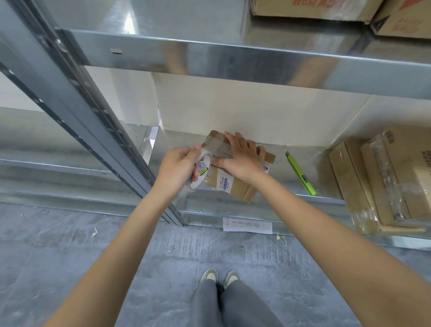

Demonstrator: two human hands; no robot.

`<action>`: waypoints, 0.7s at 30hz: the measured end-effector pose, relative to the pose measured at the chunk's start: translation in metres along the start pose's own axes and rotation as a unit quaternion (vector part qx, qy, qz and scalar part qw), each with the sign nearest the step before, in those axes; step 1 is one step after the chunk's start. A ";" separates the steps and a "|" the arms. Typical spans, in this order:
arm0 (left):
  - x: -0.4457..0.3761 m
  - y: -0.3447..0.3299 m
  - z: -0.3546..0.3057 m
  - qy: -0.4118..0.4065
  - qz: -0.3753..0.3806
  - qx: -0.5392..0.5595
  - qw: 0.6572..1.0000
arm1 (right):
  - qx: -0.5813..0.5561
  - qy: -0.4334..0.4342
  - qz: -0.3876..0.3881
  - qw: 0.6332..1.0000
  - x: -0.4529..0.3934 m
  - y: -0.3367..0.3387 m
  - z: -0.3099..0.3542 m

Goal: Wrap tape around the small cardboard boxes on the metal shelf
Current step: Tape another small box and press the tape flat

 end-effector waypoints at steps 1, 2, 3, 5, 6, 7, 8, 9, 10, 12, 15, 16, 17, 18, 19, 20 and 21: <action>0.004 -0.001 0.005 0.007 0.001 -0.010 1.000 | -0.001 0.001 -0.001 1.000 0.000 0.000 0.000; 0.009 -0.002 0.010 0.014 -0.001 -0.016 1.000 | -0.002 0.001 0.000 1.000 0.001 -0.001 -0.001; 0.012 -0.002 0.015 0.021 -0.005 -0.022 1.000 | -0.002 0.002 0.001 1.000 0.001 -0.001 -0.001; 0.016 -0.002 0.020 0.028 -0.018 -0.028 0.999 | 0.001 0.002 0.001 1.000 0.001 -0.002 -0.001; 0.016 -0.003 0.022 0.029 -0.023 -0.028 0.999 | 0.002 0.002 0.002 1.000 0.001 -0.002 -0.001; 0.016 -0.004 0.022 0.030 -0.025 -0.031 0.999 | 0.003 0.001 0.004 1.000 0.000 -0.002 0.000; 0.016 -0.004 0.023 0.032 -0.025 -0.037 0.998 | 0.004 0.001 0.007 1.000 0.000 -0.002 0.000; 0.017 -0.005 0.024 0.035 -0.025 -0.045 0.998 | 0.006 0.002 0.010 1.000 -0.001 -0.003 0.000; 0.018 -0.006 0.026 0.037 -0.024 -0.049 0.998 | 0.010 0.002 0.013 1.000 -0.001 -0.004 0.001; 0.019 -0.008 0.029 0.040 -0.023 -0.053 0.998 | 0.016 0.003 0.021 1.000 0.000 -0.005 0.001; 0.019 -0.008 0.035 0.046 -0.027 -0.061 0.997 | 0.026 0.005 0.039 0.999 0.000 -0.007 0.000; 0.019 -0.008 0.037 0.048 -0.028 -0.069 0.996 | 0.028 0.006 0.045 0.999 -0.001 -0.007 0.000; 0.019 -0.008 0.039 0.048 -0.028 -0.080 0.995 | 0.030 0.006 0.051 0.998 -0.001 -0.007 0.000; 0.020 -0.008 0.040 0.046 -0.028 -0.093 0.994 | 0.031 0.005 0.056 0.998 -0.001 -0.007 0.000; 0.020 -0.009 0.041 0.043 -0.027 -0.109 0.993 | 0.030 0.004 0.061 0.998 -0.001 -0.007 0.000; 0.022 -0.010 0.042 0.039 -0.025 -0.127 0.991 | 0.029 0.002 0.065 0.997 0.000 -0.007 0.000; 0.023 -0.012 0.043 0.036 -0.021 -0.143 0.989 | 0.028 0.002 0.067 0.997 0.000 -0.008 0.000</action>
Point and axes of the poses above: each hand's wrist, its own x-axis away from the middle knuckle, its own y-axis out of the back of the hand, z = x × y, the point moved 8 cm from there along -x, towards the middle knuckle, and after that the axes turned 10 degrees about -y, right-handed, at the moved point
